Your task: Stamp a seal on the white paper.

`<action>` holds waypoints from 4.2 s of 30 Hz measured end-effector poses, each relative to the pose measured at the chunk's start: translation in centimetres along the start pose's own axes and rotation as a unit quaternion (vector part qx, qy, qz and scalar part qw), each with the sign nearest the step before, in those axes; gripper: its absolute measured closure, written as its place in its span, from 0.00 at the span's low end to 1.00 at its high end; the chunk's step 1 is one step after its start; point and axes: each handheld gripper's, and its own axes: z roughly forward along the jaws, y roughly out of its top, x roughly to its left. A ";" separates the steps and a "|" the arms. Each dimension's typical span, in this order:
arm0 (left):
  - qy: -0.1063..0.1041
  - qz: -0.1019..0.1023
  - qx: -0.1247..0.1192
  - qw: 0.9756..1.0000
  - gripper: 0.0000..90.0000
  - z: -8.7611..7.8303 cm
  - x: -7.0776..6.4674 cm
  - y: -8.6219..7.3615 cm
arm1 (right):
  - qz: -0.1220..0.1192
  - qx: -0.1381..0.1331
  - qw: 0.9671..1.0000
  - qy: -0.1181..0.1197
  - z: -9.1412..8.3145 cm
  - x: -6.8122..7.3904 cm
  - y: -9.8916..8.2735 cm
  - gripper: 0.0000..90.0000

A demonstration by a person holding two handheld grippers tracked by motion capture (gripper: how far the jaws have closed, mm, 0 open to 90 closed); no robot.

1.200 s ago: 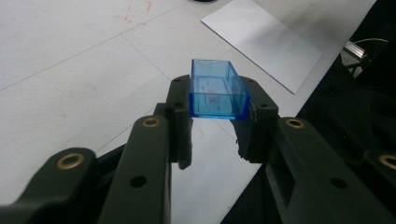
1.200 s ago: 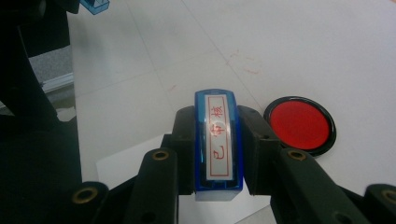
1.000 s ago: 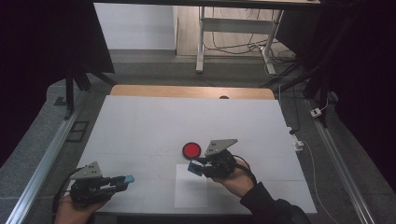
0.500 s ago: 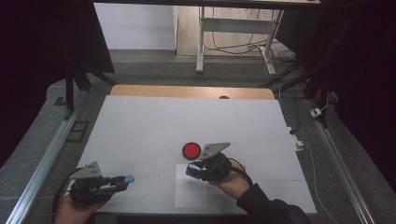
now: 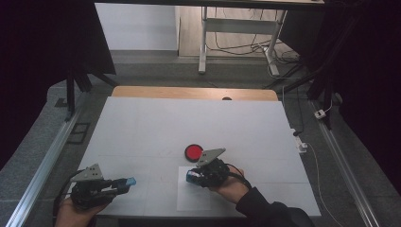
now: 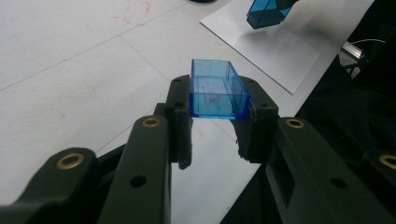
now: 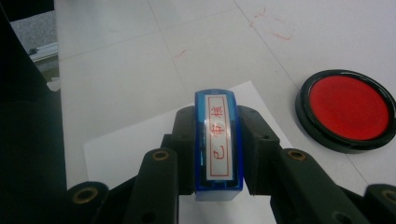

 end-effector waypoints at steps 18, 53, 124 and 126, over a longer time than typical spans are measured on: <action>-0.001 0.000 0.000 1.000 0.77 0.0 0.0 0.0 | 0.003 0.006 1.000 -0.001 1.0 -0.2 -0.5 0.79; 0.000 0.002 0.004 1.000 0.77 0.2 -0.1 0.1 | 0.008 0.005 1.000 -0.001 1.3 -0.1 -1.1 0.79; -0.012 0.001 0.004 1.000 0.76 0.4 0.3 0.5 | 0.026 -0.005 1.000 0.016 1.3 -0.8 -1.2 0.78; -0.012 0.002 0.003 1.000 0.77 0.4 0.4 0.5 | 0.029 -0.006 0.999 0.015 1.3 -0.9 -1.2 0.78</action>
